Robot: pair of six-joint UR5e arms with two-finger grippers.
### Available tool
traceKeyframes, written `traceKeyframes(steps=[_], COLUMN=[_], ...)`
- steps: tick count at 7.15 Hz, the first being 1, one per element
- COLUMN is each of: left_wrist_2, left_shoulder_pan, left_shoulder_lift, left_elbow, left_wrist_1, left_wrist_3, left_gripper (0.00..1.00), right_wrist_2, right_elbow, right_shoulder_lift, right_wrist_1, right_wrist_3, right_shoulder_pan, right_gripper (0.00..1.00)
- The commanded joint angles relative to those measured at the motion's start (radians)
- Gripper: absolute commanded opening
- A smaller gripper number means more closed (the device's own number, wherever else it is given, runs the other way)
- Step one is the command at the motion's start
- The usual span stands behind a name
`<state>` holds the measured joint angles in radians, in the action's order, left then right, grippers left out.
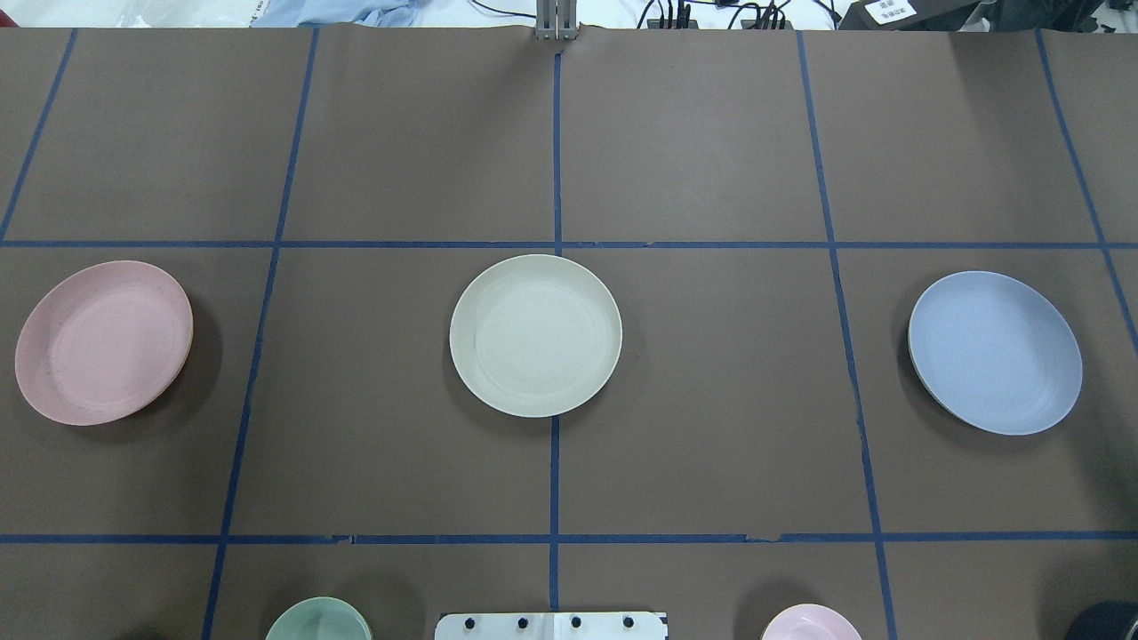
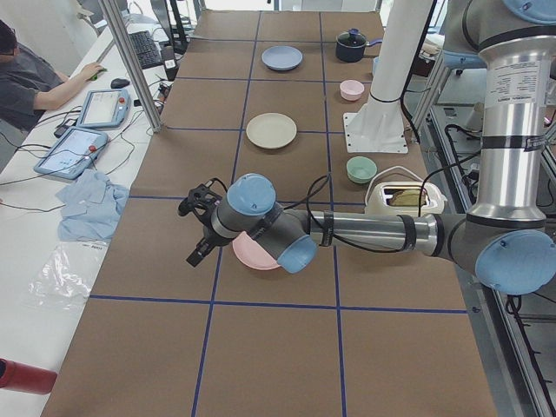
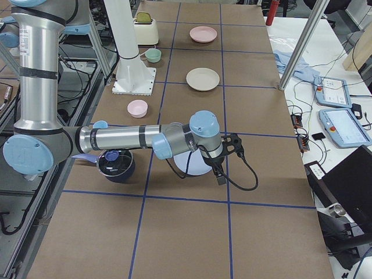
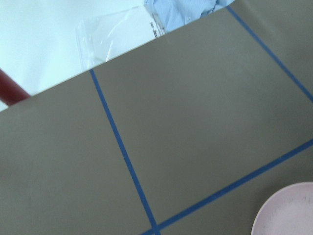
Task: Stack three plates with pink and blue
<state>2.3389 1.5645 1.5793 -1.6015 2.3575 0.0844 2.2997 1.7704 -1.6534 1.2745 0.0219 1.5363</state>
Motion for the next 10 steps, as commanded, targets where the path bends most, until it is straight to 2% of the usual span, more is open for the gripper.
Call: traceKeyframes(steps=[1,2,3,4,5,6,7,10], left_wrist_2=[-0.001,-0.001,-0.004,-0.047,-0.191,-0.287,-0.296,-0.367], left_shoulder_pan=[-0.049,-0.128,-0.224,-0.272,-0.363,-0.417,-0.447,-0.549], left_shoulder_lift=[0.021,-0.048,-0.048,-0.059,-0.097,-0.108,-0.111,-0.172], left_elbow=[0.052,0.086,0.116,0.124,0.132,0.161,0.216,0.23], left_wrist_1=[0.182,0.379,0.402,0.408,0.48,0.547,0.58,0.583], left_wrist_3=[0.078,0.092,0.156,0.316,0.431,0.521,0.535,0.535], left_gripper=[1.0,1.0,1.0,1.0,1.0,1.0,1.0,1.0], right_wrist_2=[0.004,0.007,0.007,0.007,0.01,0.011,0.009,0.009], right_elbow=[0.007,0.007,0.006,0.004,0.006,0.009,0.009,0.011], right_shoulder_lift=[0.012,0.003,-0.003,-0.008,-0.012,-0.019,-0.02,-0.026], right_wrist_1=[-0.036,-0.046,-0.044,-0.046,-0.046,-0.046,-0.046,-0.046], right_wrist_3=[0.021,0.029,0.032,0.05,0.056,0.056,0.055,0.055], right_shoulder_pan=[-0.033,-0.039,-0.039,-0.041,-0.041,-0.041,-0.041,-0.041], right_gripper=[1.0,1.0,1.0,1.0,1.0,1.0,1.0,1.0])
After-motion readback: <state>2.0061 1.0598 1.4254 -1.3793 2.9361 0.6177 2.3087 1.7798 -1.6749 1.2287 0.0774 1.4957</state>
